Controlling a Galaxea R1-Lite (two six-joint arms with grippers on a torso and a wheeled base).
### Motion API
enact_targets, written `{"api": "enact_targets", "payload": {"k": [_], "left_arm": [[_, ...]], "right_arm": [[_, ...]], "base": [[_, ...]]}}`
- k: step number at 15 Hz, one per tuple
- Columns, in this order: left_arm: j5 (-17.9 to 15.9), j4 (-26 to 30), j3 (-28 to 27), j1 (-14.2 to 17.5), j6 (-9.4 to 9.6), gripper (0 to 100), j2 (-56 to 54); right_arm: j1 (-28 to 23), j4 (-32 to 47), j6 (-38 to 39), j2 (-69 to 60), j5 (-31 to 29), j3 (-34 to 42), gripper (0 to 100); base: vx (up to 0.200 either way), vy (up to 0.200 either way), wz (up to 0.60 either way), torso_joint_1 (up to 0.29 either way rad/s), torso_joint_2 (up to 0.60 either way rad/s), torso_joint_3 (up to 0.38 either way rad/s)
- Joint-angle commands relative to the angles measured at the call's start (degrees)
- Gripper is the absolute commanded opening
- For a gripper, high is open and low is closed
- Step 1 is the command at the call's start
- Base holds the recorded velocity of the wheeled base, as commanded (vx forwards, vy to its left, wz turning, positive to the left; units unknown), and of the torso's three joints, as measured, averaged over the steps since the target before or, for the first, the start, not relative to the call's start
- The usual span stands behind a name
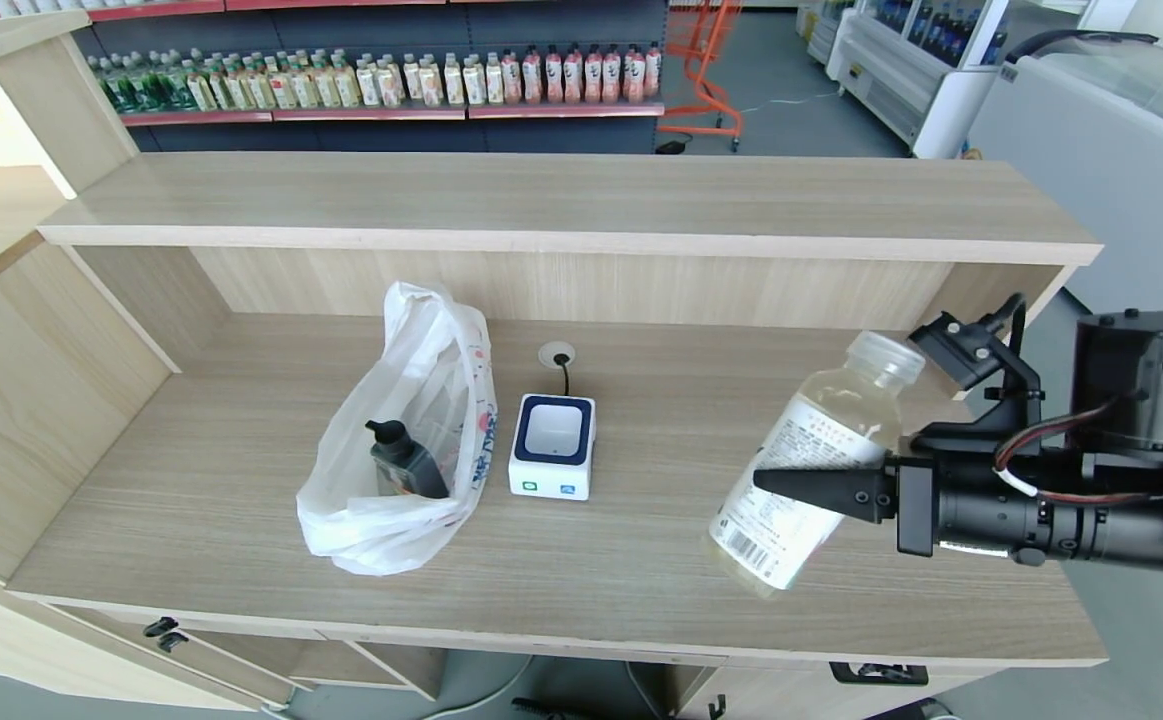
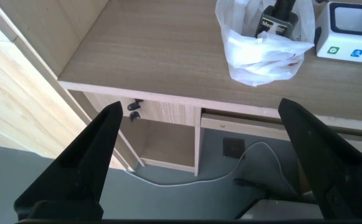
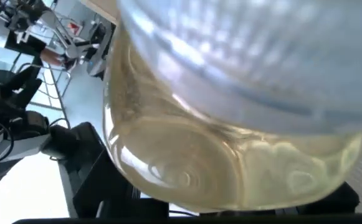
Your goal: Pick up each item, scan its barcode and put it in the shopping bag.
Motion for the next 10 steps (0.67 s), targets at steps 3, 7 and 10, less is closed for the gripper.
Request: {"api": "enact_targets", "payload": {"k": [3,7,10], "left_arm": [[0.01,0.01,0.0,0.0,0.04,100,-0.02],[0.01,0.01,0.0,0.0,0.04,100,-0.02],[0.01,0.01,0.0,0.0,0.04,100,-0.02]], "right_arm": [[7.39,0.17,2.62,-0.84,0.51,-1.9,0],[7.39,0.17,5.0,-0.58,0.6,-3.48,0],[8.54,0.26,8.16,-1.11,1.13,-3.83,0]], "base": [[0.0,0.0,0.0,0.0,0.0,0.0],[0.0,0.0,0.0,0.0,0.0,0.0],[0.0,0.0,0.0,0.0,0.0,0.0]]}}
